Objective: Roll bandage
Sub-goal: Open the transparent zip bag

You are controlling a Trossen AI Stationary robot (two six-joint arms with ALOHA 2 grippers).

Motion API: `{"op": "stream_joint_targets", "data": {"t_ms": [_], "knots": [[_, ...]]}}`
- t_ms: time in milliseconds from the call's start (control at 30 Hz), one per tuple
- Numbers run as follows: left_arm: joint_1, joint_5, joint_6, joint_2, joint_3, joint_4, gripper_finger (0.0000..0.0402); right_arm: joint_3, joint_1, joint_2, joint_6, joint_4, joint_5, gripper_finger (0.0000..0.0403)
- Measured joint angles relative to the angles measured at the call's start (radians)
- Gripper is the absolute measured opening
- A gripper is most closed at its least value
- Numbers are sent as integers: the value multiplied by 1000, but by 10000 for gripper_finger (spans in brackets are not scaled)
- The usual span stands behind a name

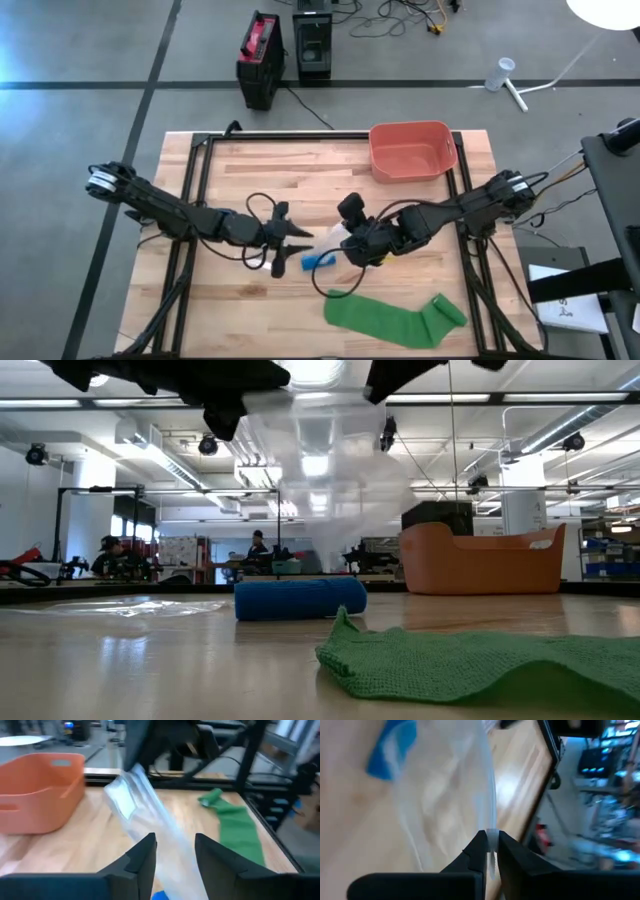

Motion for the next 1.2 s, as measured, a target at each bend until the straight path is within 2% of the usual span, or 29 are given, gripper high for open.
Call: {"op": "stream_joint_targets", "data": {"t_ms": [167, 433, 600, 733, 1200], "knots": [[12, -11, -59, -4, 1, 5, 144, 1, -6, 15, -146, 17, 45, 29], [25, -11, -133, 40, -1, 25, 156, 0, -20, 48, -264, 30, 96, 26], [26, -23, -164, 75, -1, 24, 159, 0, -25, 48, -276, 43, 116, 30], [26, -87, -176, 91, -2, 10, 155, 0, -26, 49, -278, 77, 115, 31], [26, -90, -140, 44, -2, -19, 143, 0, -26, 48, -306, 83, 101, 28]]}}
